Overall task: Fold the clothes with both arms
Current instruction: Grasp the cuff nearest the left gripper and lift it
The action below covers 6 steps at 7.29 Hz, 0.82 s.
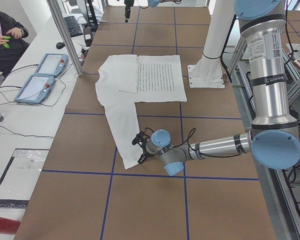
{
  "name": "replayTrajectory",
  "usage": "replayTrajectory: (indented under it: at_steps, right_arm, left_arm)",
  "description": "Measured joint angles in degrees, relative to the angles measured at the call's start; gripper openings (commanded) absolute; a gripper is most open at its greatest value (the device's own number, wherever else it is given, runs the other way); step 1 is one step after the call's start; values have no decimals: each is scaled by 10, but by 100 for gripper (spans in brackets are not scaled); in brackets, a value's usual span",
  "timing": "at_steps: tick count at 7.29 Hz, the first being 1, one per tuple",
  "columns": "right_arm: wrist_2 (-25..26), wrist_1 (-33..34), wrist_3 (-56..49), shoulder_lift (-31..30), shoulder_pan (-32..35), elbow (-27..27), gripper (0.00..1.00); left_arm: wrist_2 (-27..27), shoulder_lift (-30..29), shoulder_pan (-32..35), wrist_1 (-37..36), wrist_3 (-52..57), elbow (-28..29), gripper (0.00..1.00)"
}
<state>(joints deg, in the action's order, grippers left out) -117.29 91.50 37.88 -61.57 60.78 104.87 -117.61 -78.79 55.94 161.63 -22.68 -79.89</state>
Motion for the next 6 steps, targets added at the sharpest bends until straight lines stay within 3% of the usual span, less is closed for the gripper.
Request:
replayTrajectory:
  at_steps: [2,3,6]
  right_arm:
    - [0,0,0,-1,0,-1,100]
    - [0,0,0,-1,0,-1,100]
    - [0,-1,0,-1,0,-1,100]
  left_arm:
    - [4,-1,-1,0,0,4,29]
    - [5,-2,-1,-1,0,5,3]
    - [6,-3,-1,7,0,7,0]
